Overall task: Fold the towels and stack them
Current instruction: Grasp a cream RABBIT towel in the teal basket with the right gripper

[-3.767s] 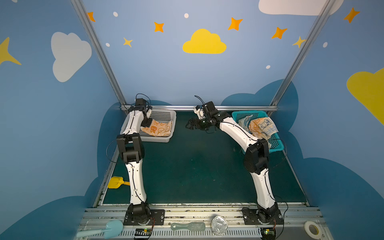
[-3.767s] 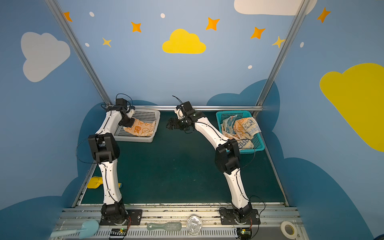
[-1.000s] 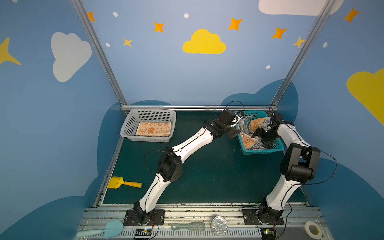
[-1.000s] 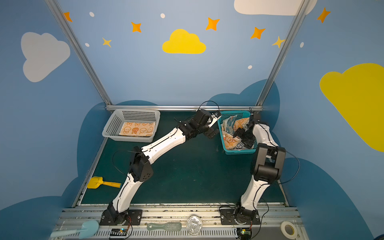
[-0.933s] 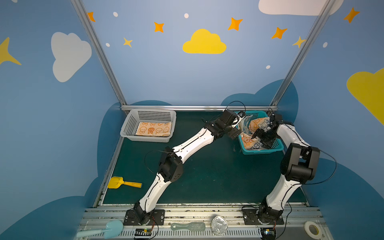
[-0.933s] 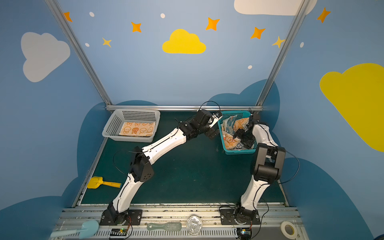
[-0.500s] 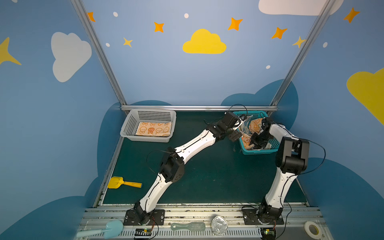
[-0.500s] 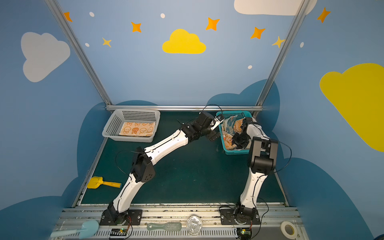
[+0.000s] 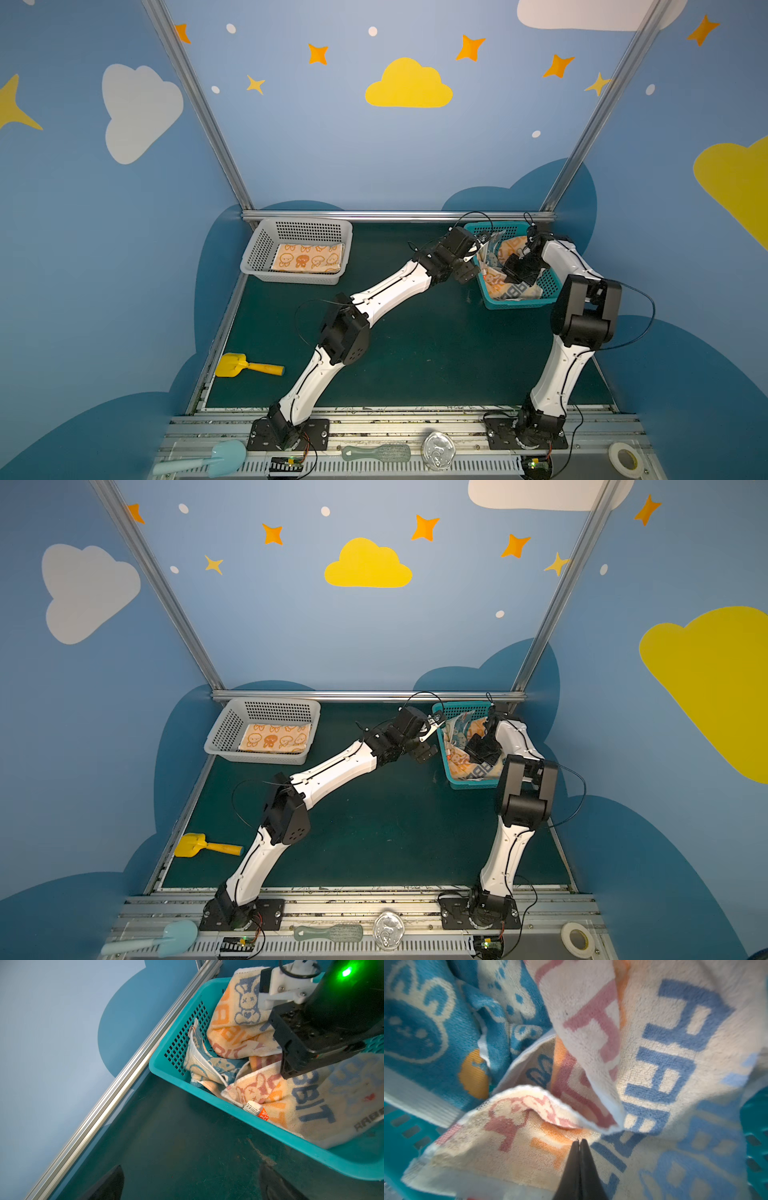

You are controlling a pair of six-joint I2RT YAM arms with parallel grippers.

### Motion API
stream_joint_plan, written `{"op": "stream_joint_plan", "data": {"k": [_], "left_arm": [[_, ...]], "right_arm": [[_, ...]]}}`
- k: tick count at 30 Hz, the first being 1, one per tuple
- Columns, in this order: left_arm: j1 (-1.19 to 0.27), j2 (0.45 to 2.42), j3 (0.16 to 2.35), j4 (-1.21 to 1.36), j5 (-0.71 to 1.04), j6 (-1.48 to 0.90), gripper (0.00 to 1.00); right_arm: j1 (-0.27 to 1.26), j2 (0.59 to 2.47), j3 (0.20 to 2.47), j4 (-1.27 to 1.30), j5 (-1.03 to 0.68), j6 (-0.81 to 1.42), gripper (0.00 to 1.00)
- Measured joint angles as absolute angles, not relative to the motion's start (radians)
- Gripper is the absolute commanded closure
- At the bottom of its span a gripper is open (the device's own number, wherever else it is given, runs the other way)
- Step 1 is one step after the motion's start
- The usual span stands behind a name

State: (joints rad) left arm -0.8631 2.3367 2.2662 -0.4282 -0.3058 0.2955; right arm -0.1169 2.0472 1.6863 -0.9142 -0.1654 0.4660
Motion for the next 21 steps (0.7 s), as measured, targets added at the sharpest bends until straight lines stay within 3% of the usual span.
{"op": "stream_joint_plan", "data": {"k": [7, 9, 14, 21], "left_arm": [[-0.863, 2.331, 2.249, -0.408, -0.318, 0.296, 0.0], [-0.863, 2.329, 2.238, -0.403, -0.319, 0.296, 0.0], [-0.863, 2.328, 2.205, -0.4, -0.318, 0.296, 0.0], [-0.863, 2.328, 2.19, -0.381, -0.319, 0.296, 0.0]], "right_arm": [[-0.136, 2.047, 1.686, -0.929, -0.145, 0.456, 0.42], [-0.136, 2.047, 1.686, -0.929, -0.14, 0.451, 0.36], [-0.139, 2.049, 1.685, -0.922, -0.138, 0.45, 0.35], [-0.136, 2.13, 1.721, -0.916, -0.139, 0.451, 0.6]]}}
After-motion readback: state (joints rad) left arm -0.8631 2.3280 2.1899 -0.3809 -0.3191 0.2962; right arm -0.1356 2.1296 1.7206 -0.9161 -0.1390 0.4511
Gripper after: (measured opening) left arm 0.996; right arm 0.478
